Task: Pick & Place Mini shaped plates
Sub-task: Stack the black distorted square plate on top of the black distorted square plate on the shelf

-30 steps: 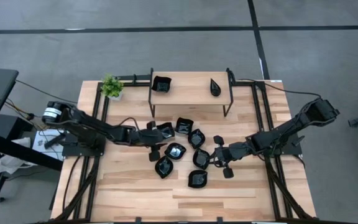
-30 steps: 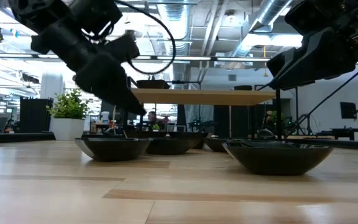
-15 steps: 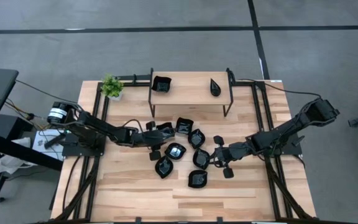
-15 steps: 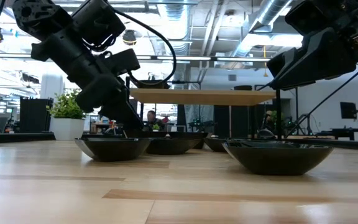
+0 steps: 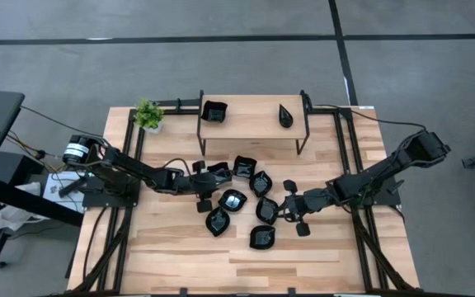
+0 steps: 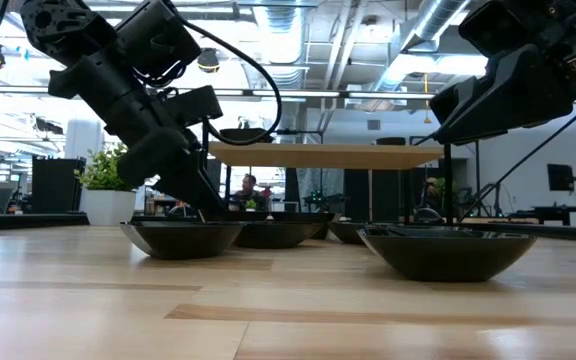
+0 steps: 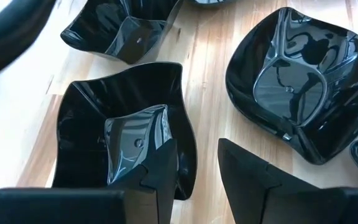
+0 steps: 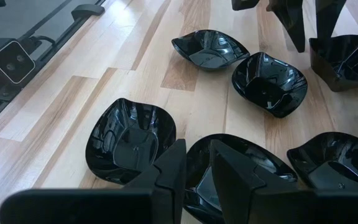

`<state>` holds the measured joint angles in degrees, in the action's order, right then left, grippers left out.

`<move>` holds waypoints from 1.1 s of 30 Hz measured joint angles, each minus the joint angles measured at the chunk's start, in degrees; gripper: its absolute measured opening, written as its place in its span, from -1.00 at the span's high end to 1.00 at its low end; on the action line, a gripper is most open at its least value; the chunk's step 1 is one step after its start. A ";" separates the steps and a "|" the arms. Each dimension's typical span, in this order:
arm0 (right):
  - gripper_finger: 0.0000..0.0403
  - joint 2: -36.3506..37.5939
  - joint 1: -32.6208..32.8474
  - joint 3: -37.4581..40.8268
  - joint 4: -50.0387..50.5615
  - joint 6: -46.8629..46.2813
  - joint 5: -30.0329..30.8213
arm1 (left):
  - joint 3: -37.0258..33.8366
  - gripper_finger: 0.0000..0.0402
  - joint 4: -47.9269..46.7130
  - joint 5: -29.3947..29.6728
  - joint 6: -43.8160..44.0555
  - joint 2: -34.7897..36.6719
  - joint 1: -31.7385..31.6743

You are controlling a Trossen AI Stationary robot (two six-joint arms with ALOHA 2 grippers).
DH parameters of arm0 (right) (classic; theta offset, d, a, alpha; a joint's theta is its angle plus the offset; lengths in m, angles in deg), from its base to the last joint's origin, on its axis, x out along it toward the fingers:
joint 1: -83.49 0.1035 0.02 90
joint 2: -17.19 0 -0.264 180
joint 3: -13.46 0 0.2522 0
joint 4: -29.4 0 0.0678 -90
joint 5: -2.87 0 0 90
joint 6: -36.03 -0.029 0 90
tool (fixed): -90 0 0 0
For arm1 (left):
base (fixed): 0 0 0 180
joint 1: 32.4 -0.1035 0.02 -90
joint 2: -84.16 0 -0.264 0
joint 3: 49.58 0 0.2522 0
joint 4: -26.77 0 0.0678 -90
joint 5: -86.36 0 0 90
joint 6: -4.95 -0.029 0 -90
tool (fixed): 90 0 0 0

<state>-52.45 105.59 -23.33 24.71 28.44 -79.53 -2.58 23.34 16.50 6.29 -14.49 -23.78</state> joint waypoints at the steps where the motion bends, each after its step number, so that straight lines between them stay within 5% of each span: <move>1: 0.65 0.00 -0.02 0.00 0.00 0.00 0.00 | 0.00 0.41 -0.02 0.00 0.00 0.00 0.00; 20: 0.65 -0.02 -0.02 0.00 -0.02 0.00 0.00 | -0.04 0.43 -2.01 -0.44 0.00 0.00 -0.11; 33: 0.65 -0.02 -0.01 0.00 -0.03 0.00 -0.01 | -0.04 0.77 -1.97 -0.44 0.22 0.00 -0.11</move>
<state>-52.47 105.58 -23.33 24.68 28.44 -79.54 -2.63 21.37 16.06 6.51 -14.49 -23.89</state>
